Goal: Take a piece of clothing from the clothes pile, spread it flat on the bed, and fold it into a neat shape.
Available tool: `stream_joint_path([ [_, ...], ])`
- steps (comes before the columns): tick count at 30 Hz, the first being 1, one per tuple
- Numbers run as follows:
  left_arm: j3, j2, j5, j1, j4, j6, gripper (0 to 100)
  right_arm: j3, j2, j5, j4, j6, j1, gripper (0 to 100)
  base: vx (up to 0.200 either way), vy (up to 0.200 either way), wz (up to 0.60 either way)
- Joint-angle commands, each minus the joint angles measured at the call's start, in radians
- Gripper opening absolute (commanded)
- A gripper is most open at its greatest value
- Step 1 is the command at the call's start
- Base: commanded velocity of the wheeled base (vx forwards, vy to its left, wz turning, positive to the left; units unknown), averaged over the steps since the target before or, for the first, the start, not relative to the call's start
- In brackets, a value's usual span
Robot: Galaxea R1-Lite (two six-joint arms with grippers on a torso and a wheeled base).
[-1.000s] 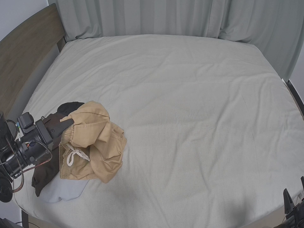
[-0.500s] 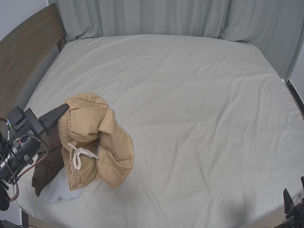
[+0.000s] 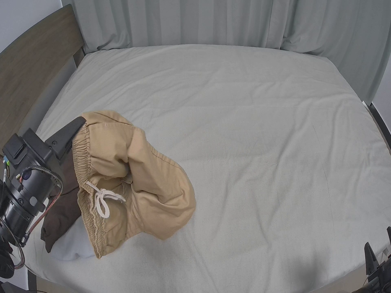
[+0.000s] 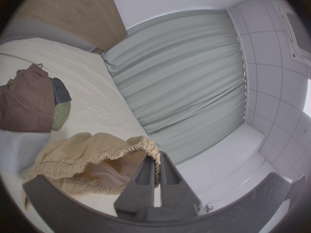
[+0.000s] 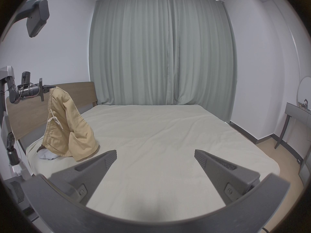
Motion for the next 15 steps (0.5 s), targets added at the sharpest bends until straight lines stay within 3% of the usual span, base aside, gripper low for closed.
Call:
stream_joint_path([
  [1,-0.02,0.004,0.084,-0.108,-0.043,-0.008,0,0.018,-0.009,0.0,-0.001,0.0,0.0,100,0.0,0.0,0.0],
  [6,-0.06,0.007,0.186,-0.217,-0.063,-0.008,0,0.018,-0.009,0.0,-0.001,0.0,0.0,100,0.0,0.0,0.0],
  [15,-0.046,0.027,0.196,-0.25,-0.061,-0.005,0,0.018,-0.009,-0.001,-0.001,0.001,0.0,100,0.0,0.0,0.0],
])
